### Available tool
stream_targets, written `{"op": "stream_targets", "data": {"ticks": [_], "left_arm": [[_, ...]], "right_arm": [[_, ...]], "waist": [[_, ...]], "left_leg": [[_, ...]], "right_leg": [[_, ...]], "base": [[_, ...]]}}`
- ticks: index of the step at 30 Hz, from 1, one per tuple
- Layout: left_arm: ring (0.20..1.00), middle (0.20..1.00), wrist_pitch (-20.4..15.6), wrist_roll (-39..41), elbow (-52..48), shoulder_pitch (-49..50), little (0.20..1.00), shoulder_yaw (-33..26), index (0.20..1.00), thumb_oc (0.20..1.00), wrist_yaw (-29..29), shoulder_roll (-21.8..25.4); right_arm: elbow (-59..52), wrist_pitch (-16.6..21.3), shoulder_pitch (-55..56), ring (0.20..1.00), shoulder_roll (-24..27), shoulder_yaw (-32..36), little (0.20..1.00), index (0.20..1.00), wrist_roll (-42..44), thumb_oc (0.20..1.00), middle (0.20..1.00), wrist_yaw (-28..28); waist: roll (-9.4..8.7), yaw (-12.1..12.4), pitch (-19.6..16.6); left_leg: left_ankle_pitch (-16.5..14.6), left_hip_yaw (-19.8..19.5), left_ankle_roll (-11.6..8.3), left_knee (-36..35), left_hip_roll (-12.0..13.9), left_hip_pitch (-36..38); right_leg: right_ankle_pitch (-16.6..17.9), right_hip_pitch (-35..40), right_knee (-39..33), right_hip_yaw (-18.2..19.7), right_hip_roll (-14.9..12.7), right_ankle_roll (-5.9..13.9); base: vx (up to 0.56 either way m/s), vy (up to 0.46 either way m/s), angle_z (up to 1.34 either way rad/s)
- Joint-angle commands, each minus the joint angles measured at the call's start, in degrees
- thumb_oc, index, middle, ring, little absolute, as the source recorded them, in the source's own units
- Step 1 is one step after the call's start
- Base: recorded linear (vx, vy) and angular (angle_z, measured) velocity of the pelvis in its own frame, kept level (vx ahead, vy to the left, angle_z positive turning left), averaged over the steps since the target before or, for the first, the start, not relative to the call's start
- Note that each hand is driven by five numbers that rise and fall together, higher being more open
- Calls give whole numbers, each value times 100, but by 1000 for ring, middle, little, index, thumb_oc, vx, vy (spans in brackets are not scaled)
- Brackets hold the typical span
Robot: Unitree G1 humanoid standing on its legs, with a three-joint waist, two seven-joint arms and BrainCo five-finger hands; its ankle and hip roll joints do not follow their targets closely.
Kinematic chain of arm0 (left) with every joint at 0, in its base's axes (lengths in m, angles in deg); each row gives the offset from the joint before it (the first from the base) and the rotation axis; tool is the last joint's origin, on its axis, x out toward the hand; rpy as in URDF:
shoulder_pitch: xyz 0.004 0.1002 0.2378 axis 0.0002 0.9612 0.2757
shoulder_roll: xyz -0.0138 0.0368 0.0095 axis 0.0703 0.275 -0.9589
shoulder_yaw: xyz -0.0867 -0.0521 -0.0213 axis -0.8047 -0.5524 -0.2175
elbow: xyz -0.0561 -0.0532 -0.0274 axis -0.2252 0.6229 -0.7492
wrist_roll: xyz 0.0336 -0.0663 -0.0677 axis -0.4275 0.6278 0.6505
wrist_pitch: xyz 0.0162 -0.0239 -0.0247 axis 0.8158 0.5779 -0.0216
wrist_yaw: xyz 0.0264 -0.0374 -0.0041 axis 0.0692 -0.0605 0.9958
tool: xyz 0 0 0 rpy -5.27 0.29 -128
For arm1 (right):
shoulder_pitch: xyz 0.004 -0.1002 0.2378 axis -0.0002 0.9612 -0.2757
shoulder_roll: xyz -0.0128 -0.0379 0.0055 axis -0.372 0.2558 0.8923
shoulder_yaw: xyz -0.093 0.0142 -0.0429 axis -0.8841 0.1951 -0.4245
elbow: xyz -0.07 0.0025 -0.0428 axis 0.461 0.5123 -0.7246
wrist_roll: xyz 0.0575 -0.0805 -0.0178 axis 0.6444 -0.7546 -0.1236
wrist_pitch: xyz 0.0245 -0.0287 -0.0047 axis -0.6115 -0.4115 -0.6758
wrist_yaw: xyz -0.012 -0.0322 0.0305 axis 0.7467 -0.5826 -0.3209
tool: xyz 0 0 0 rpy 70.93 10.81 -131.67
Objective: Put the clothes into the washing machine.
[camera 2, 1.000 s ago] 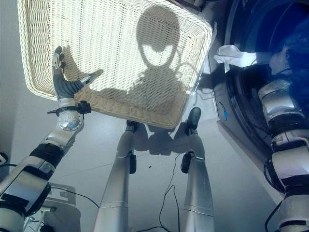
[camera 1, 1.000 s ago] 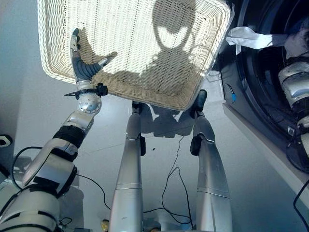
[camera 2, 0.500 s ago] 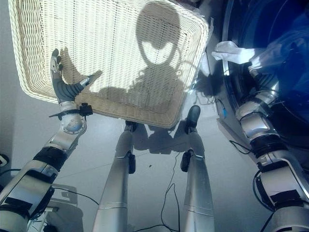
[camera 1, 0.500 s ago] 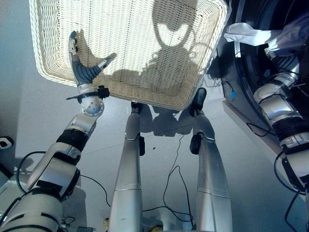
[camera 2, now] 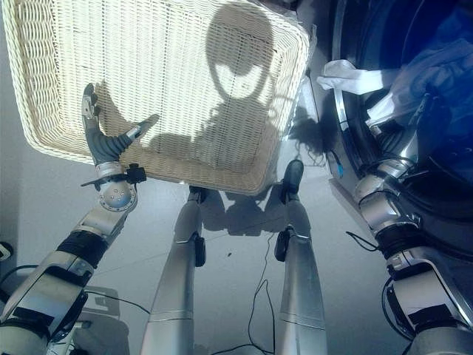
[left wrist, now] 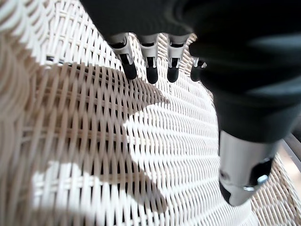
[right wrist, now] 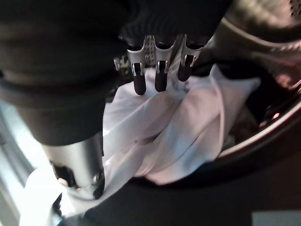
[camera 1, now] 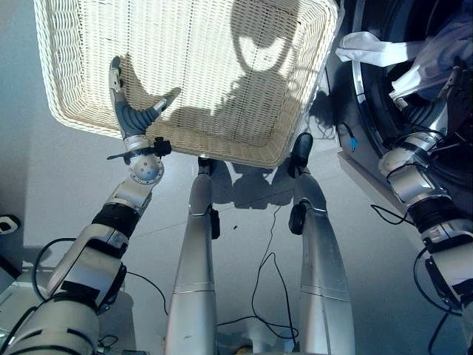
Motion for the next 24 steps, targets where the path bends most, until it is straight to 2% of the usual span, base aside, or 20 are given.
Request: {"op": "stream_targets", "data": {"ticks": [1,2,6,7,9,10,11,12,13,15,16,19,20,21,22,24], "left_arm": [[1000,1000,-154,-96,-29,-10,1000,-112,1000,1000,-152,-209],[1000,1000,-191,-99,-1,3,1000,-109,1000,1000,-137,-215],[1000,1000,-185,-154,-29,26,1000,-77,1000,1000,-93,-224],[1000,1000,-137,-147,-56,4,1000,-44,1000,1000,-94,-198],[1000,1000,-64,-29,-85,-78,1000,57,1000,1000,-165,-59],[1000,1000,-68,-5,-83,-86,1000,58,1000,1000,-183,-39],[1000,1000,-100,72,-81,-72,1000,75,1000,1000,-245,43],[1000,1000,-114,105,-78,-68,1000,91,1000,1000,-260,75],[1000,1000,-172,191,-57,-45,1000,117,1000,1000,-296,154],[1000,1000,-204,388,-61,-51,1000,202,1000,1000,-369,353],[1000,1000,-190,426,-73,-61,1000,214,1000,1000,-391,396],[1000,1000,-135,603,-83,-141,1000,273,1000,1000,-481,558],[1000,1000,-127,603,-93,-141,1000,265,1000,1000,-483,561],[1000,1000,-125,600,-98,-139,1000,264,1000,1000,-483,562],[1000,1000,-105,583,-127,-124,1000,249,1000,1000,-481,553],[1000,1000,-63,519,-203,-84,1000,221,1000,1000,-450,524]], "right_arm": [[271,794,-122,1000,192,317,1000,1000,1659,1000,1000,235],[564,1073,-207,1000,152,580,1000,1000,2329,1000,1000,70],[822,1020,-411,1000,251,711,1000,1000,2584,1000,1000,192],[910,796,-621,1000,398,676,1000,1000,2473,1000,1000,350],[1256,-154,-1313,1000,864,280,1000,1000,2175,1000,1000,660],[1336,-300,-1429,1000,928,200,1000,1000,2171,1000,1000,693],[1640,-692,-1714,1000,1174,-13,1000,1000,2112,1000,1000,680],[1748,-788,-1805,1000,1259,-105,1000,1000,2126,1000,1000,674],[2000,-1115,-1989,1000,1439,-267,1000,1000,2006,1000,1000,614],[2346,-2258,-2271,1000,1780,-897,1000,1000,1063,1000,1000,42],[2376,-2547,-2361,1000,1860,-1123,1000,1000,824,1000,1000,-266],[2197,-2220,-2608,1000,2008,-1627,1000,1000,633,1000,1000,-412],[2042,-2027,-2614,1000,1990,-1639,1000,1000,651,1000,1000,-480],[2017,-1993,-2609,1000,1986,-1634,1000,1000,649,1000,1000,-487],[1755,-1698,-2559,1000,1939,-1585,1000,1000,596,1000,1000,-515],[1152,-1539,-2410,1000,1910,-1540,1000,1000,516,1000,1000,-508]], "waist": [[354,-114,-72],[349,-99,-72],[349,-55,-72],[337,-30,-72],[327,39,-72],[333,45,-72],[334,73,-72],[334,78,-72],[334,86,-72],[307,89,-72],[298,87,-72],[249,70,-72],[237,60,-72],[234,58,-72],[227,50,-72],[205,45,-72]], "left_leg": [[-442,139,362,425,-345,-19],[-455,130,348,420,-346,-14],[-457,97,350,399,-347,-12],[-460,71,348,398,-351,-5],[-446,-9,347,394,-367,-26],[-445,-22,346,392,-367,-31],[-440,-46,342,390,-365,-21],[-437,-54,343,387,-364,-13],[-435,-65,345,390,-358,-6],[-393,-101,368,376,-361,-3],[-383,-109,376,374,-363,-9],[-373,-138,400,384,-361,-27],[-379,-140,400,390,-364,-31],[-381,-140,400,392,-365,-31],[-386,-145,405,386,-374,-25],[-392,-156,414,389,-395,-25]], "right_leg": [[242,281,-186,-464,507,261],[259,302,-224,-477,512,264],[285,321,-260,-502,491,274],[297,336,-266,-518,480,284],[322,338,-275,-559,471,294],[324,338,-281,-565,470,294],[323,360,-280,-583,463,299],[328,373,-286,-588,463,299],[328,392,-286,-596,469,297],[358,421,-296,-610,494,290],[356,424,-293,-619,495,285],[348,431,-280,-640,506,270],[343,429,-276,-641,510,273],[342,429,-274,-641,509,274],[337,435,-276,-645,505,274],[321,438,-280,-647,501,270]], "base": [[0,0,0],[0,0,0],[0,0,0],[8,-35,-1],[7,-44,-1],[0,0,0],[0,0,0],[-6,-15,-4],[0,0,0],[-4,-9,3],[0,-32,7],[2,-9,2],[0,0,0],[0,0,0],[0,0,0],[0,0,0]]}}
